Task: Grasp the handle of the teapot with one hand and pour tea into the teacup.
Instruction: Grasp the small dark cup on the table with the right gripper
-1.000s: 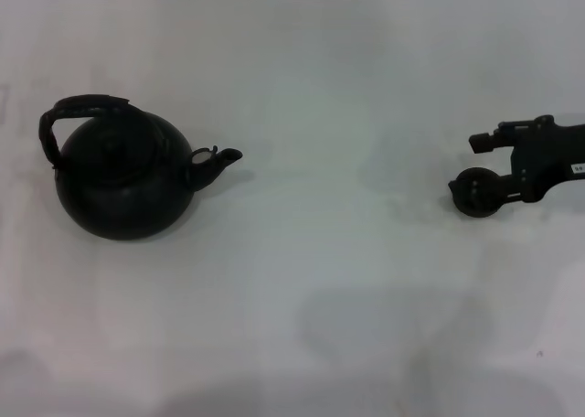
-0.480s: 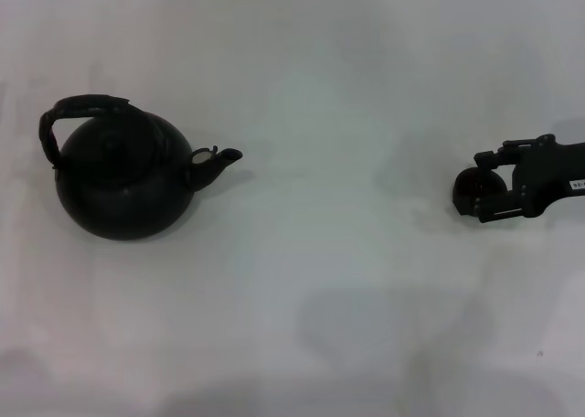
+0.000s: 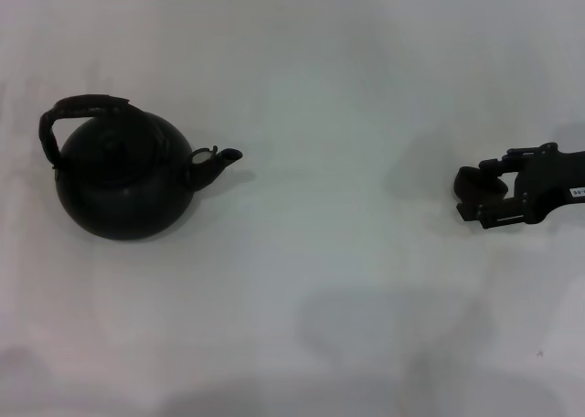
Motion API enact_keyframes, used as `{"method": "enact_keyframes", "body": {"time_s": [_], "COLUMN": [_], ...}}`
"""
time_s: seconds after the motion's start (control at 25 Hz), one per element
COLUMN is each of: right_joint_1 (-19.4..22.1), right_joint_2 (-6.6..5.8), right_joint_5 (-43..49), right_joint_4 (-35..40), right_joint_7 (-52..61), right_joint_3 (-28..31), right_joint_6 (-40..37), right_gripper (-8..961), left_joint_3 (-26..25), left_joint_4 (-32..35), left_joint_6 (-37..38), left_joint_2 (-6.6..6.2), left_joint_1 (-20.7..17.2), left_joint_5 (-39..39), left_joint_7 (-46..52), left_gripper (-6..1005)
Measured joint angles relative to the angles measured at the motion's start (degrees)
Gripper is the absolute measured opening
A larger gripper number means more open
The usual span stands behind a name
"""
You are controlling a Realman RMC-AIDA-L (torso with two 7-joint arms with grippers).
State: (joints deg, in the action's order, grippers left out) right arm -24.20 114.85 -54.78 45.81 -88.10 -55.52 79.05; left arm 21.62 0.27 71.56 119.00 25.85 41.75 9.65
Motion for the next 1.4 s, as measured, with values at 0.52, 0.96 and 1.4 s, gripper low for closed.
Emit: {"method": "enact_keyframes", "body": {"time_s": [0.52, 0.96, 1.4], "right_joint_1": [-0.3, -0.3, -0.3], "right_joint_2": [0.02, 0.02, 0.02], "right_joint_5": [-0.3, -0.2, -0.1], "right_joint_4": [0.4, 0.5, 0.1], "right_joint_7": [-0.2, -0.4, -0.1], "right_joint_3": [0.2, 0.1, -0.1], "right_joint_6": [-0.1, -0.6, -0.1], "right_gripper": [857, 856, 851], "left_joint_3": [0.0, 0.0, 0.0], "left_joint_4": [0.1, 0.2, 0.2], "left_joint_6": [-2.4, -3.5, -4.3], "left_joint_2": [0.00, -0.04, -0.09], "left_joint_1": [0.4, 0.9, 1.1], "left_joint_5": [0.0, -0.1, -0.3], "left_joint_7": [-0.2, -0.3, -0.4], "left_gripper": [817, 816, 817]}}
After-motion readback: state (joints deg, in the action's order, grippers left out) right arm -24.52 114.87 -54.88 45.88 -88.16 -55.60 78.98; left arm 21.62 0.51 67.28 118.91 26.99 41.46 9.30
